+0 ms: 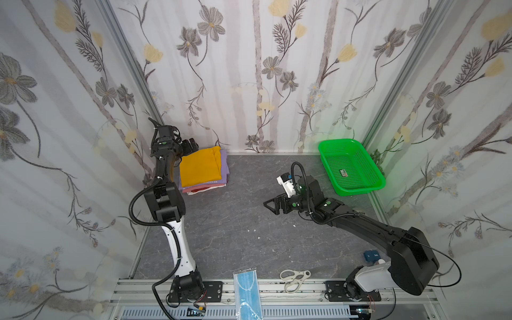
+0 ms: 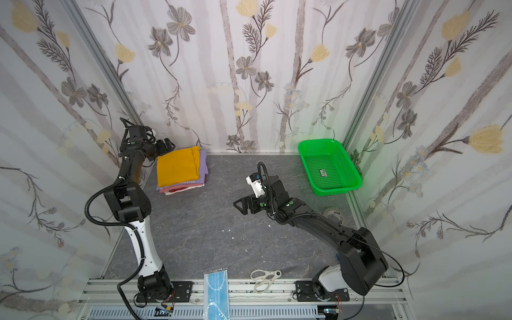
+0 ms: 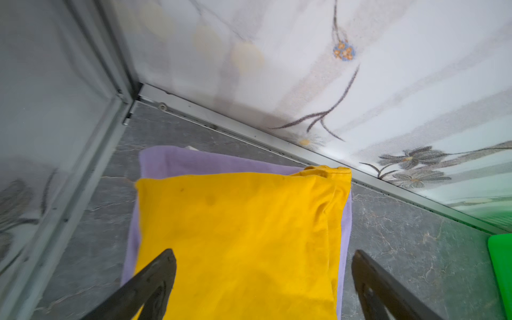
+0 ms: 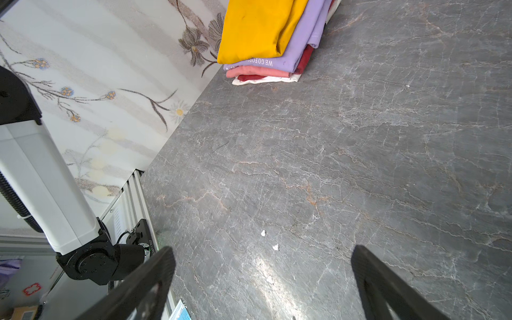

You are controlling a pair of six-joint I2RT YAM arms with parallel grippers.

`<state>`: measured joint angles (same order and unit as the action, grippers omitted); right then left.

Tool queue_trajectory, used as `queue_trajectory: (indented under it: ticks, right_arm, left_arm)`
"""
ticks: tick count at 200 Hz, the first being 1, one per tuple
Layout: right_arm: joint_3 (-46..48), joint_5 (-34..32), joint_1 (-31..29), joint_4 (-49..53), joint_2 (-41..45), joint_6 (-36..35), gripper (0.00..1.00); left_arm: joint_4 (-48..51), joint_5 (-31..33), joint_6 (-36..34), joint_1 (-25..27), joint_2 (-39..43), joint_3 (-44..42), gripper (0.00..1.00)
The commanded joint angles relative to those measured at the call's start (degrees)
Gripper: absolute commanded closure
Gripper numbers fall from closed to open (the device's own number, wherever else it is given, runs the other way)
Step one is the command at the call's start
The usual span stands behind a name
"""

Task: Fold and stack the t-shirts

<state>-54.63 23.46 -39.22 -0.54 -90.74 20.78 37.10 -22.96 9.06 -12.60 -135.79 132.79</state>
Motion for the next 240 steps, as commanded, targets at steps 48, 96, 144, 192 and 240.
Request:
queue_trajectory:
  ticks: [48, 96, 144, 192, 240]
  right_arm:
    - [0.5, -1.8, -2.6, 0.5, 2.0, -0.5, 0.00]
    - [2.4, -2.1, -3.3, -0.1, 5.5, -0.4, 0.00]
    - [4.0, -9.4, -4.7, 6.0, 13.6, -9.1, 0.00]
    - [14.2, -31.2, -4.7, 4.3, 29.6, -17.3, 0.00]
    - [32.6, -54.6, -4.7, -15.6, 45.9, -32.9, 0.00]
  left_arm:
    - [-1.8, -5.2, 4.2, 1.8, -6.4, 4.3, 0.00]
    - [-5.2, -4.7, 3.4, 2.5, 5.1, -2.4, 0.00]
    - [-23.0, 3.3, 4.8, 8.2, 34.5, -37.1, 0.00]
    - [-48.3, 26.9, -6.3, 25.9, 65.6, -77.2, 0.00]
    - [-52.1, 42.4, -0.6, 26.9, 81.8, -100.4, 0.00]
